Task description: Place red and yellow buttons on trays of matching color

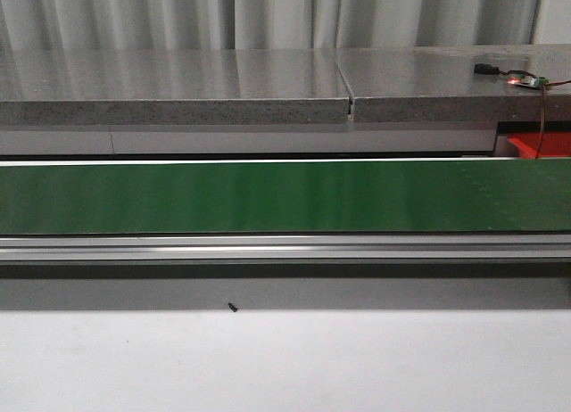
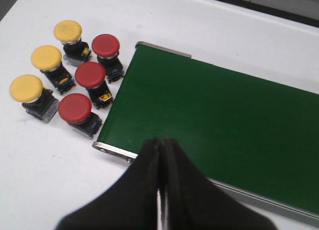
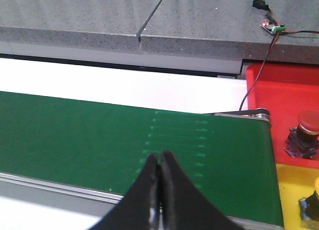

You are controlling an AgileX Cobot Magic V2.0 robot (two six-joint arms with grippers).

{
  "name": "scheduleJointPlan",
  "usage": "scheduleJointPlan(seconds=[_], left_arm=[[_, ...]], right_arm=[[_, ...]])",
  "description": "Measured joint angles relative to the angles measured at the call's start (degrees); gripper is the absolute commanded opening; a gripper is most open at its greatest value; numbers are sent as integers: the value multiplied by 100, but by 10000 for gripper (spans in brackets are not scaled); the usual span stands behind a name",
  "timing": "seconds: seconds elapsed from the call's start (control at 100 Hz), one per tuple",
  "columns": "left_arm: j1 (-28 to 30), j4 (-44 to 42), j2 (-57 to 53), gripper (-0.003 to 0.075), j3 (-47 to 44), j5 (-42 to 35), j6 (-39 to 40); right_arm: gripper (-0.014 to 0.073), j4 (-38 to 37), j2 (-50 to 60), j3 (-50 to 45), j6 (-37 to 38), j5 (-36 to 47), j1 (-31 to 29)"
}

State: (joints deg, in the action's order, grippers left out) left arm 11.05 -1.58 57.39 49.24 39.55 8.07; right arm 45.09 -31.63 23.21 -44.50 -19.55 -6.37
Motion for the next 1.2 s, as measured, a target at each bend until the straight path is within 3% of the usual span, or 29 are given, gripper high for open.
scheduleJointPlan(seconds=[0.31, 0.38, 0.51, 0.58, 0.89, 1.2], left_arm=[[1302, 753, 840, 10, 88, -327, -718], [1516, 779, 1059, 106, 126, -327, -731], [1760, 827, 1602, 407, 337, -194, -740], [1817, 832, 1960, 482, 546, -26, -740], [1851, 934, 3735, 423, 2104, 1326, -740], [1851, 934, 4812, 410, 3028, 1857, -740]], right_arm=[[-59, 0, 0, 0, 0, -13, 0], [-59, 0, 0, 0, 0, -13, 0], [-59, 0, 0, 0, 0, -16, 0], [-59, 0, 0, 0, 0, -25, 0], [-59, 0, 0, 0, 0, -25, 0], [-59, 0, 0, 0, 0, -25, 0]])
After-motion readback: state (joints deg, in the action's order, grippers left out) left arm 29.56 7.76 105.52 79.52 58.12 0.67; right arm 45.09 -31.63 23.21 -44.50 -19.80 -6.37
